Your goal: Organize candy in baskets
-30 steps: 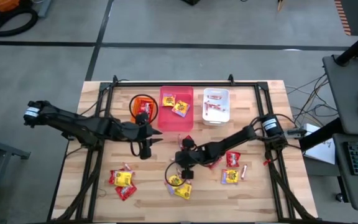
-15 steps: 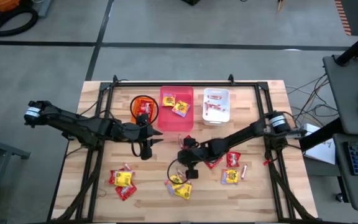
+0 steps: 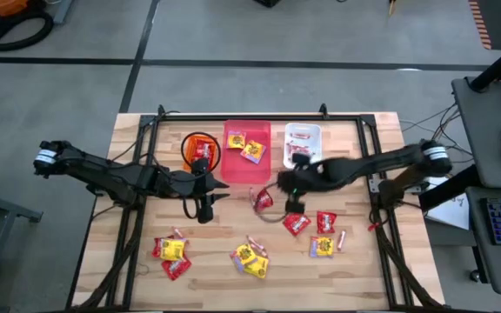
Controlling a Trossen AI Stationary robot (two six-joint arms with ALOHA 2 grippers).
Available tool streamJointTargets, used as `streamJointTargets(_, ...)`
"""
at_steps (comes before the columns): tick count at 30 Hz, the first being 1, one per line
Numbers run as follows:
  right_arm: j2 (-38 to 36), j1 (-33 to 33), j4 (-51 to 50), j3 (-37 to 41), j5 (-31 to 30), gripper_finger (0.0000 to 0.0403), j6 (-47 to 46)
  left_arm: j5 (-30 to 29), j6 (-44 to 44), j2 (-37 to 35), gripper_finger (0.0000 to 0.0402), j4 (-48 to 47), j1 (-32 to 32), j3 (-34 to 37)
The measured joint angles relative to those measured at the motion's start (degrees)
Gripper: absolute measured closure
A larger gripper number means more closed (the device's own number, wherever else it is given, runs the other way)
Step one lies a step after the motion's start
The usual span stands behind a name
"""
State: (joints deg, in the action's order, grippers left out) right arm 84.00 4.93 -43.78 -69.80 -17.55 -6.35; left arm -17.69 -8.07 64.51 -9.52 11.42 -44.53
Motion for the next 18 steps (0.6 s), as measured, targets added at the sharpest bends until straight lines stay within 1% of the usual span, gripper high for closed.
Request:
streamJointTargets(2, -2.4, -3.2, -3.8, 0.0, -2.6, 0.0373, 0.0, -0.7, 0.2, 0.0, 0.0302, 0.1, 0.0, 0.0)
streamJointTargets(4, -3.7, -7.6, -6.2, 0.1, -3.7, 0.0373, 0.3, -2.4, 0.5, 0.0, 0.0302, 0.5, 0.0, 0.0)
streamJointTargets(9, -3.7, -18.2, -6.5, 2.3, -3.5, 0.0373, 6.0, -6.8, 1.5, 0.0, 0.0302, 0.5, 0.0, 0.0)
streamJointTargets(11, -3.1, -22.1, -6.2, 3.5, -2.9, 0.0373, 7.7, -7.4, 1.5, 0.0, 0.0302, 0.5, -0.1, 0.0)
streamJointTargets(13, -2.4, -25.6, -4.8, 5.1, -0.7, 0.0368, 9.1, -7.4, 1.5, 0.0, 0.0302, 0.5, 0.0, 0.0)
streamJointTargets(18, -2.4, -31.5, 5.0, 10.0, 13.8, 0.0342, 10.9, -7.4, 1.5, 0.0, 0.0302, 0.3, 0.0, 0.0)
